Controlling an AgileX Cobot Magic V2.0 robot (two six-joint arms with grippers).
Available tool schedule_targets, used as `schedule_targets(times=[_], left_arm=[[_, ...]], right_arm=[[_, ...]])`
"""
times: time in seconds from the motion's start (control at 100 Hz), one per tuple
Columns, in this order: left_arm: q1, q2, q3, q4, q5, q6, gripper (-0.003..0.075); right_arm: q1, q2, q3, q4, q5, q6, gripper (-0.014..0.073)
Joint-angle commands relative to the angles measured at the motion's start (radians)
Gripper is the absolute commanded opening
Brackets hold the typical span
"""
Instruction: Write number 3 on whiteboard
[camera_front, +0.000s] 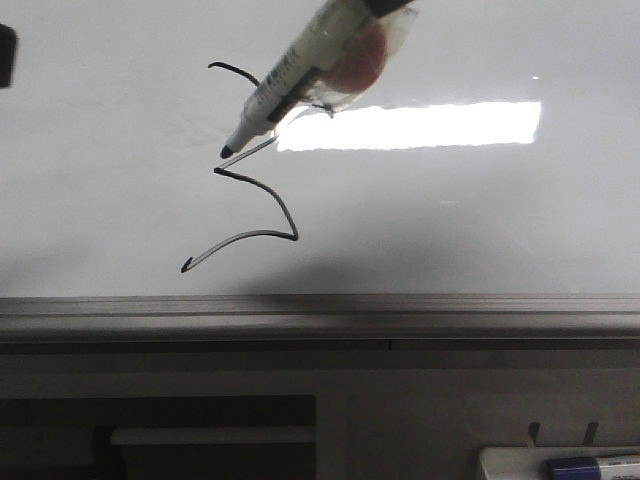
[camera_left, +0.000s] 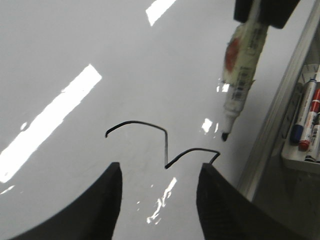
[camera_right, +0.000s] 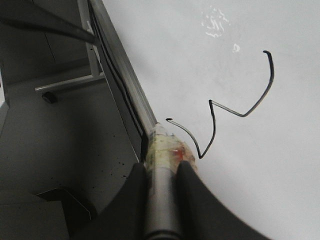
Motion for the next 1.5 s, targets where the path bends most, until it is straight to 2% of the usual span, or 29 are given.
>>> schedule_targets(times=[0.0,0.1,0.37,0.59,0.8,1.02,1.49], left_arm=[[-0.001,0.071,-0.027,-0.016,-0.155,-0.009,0.0354],[-0.001,0.152,-0.027,-0.016,-0.225,-0.009,0.0354],[-0.001,0.298,-0.027,0.024,-0.345,-0.005,0.0354],[0.001,0.334,-0.027,0.013,-0.338,-0.005,0.0343],[0.001,0.334,-0.027,0.0,-0.335,-0.005,0.0216],[0.001,0.334,-0.027,0.0,-0.335,-0.005,-0.002],[0.001,0.334,-0.027,0.0,-0.335,-0.005,-0.0021]], right_arm=[[-0.004,0.015,-0.029,0.029,-0.104,-0.002,-0.0062],[-0.004,0.055,-0.029,0.06,-0.157,-0.002,-0.0062],[0.048,0.111,-0.062,0.063,-0.164,-0.002,-0.0062],[0.068,0.13,-0.085,0.067,-0.135,-0.002,-0.0062],[0.068,0.13,-0.085,0.084,-0.119,-0.002,-0.0062],[0.068,0.136,-0.085,0.089,-0.115,-0.002,-0.0062],[0.068,0.136,-0.085,0.097,-0.135,-0.002,-0.0059]])
